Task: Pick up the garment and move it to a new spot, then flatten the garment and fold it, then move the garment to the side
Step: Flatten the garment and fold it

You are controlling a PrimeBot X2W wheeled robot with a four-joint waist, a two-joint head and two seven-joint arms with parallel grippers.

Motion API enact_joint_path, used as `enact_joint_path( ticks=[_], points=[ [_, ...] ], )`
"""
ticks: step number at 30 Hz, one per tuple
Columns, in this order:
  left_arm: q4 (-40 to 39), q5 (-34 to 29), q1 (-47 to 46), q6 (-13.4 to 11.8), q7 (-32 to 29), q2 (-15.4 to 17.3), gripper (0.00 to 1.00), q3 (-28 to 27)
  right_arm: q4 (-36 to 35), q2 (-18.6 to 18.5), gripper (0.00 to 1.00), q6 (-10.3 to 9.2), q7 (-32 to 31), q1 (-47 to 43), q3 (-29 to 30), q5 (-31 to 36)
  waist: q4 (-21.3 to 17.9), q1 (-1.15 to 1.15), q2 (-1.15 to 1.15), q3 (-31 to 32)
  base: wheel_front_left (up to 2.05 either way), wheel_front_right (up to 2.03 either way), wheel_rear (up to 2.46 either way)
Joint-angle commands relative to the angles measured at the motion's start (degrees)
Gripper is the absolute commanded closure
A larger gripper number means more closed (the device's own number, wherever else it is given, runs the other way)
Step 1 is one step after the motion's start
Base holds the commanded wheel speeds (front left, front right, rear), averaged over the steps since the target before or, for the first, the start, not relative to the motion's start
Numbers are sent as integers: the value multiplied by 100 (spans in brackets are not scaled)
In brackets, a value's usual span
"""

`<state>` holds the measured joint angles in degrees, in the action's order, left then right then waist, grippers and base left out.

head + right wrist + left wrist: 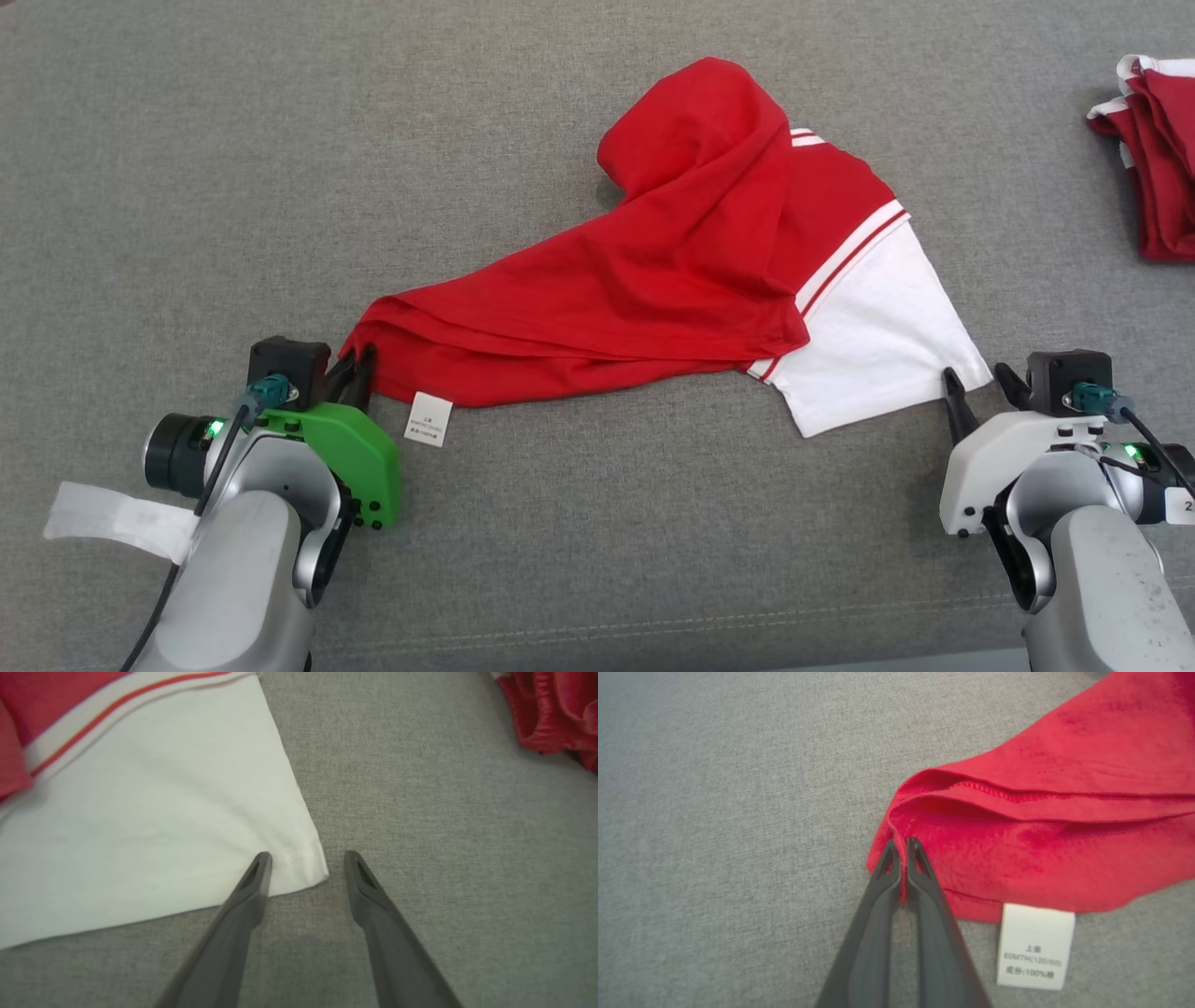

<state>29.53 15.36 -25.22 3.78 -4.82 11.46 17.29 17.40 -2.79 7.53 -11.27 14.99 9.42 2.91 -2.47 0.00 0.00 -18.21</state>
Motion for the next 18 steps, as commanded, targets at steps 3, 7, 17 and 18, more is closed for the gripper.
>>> enact_joint_path(
  ticks=[3,7,17,18],
  points=[
    [-24,41,-10,-44,93,19,100,9,81,-20,100,-10,-8,-28,27,-44,15,0,0,-10,0,0,0],
    [-101,139,-31,-96,301,-60,100,-65,81,-20,100,-10,81,13,36,-68,25,0,0,21,0,0,0],
    [-589,1263,110,26,805,-472,100,-778,-108,-19,100,-9,360,338,-195,-1431,-6,0,0,388,0,0,0],
    [-650,1379,90,36,791,-486,100,-834,-150,-19,100,-9,327,393,-235,-1555,-16,0,0,415,0,0,0]
  ],
)
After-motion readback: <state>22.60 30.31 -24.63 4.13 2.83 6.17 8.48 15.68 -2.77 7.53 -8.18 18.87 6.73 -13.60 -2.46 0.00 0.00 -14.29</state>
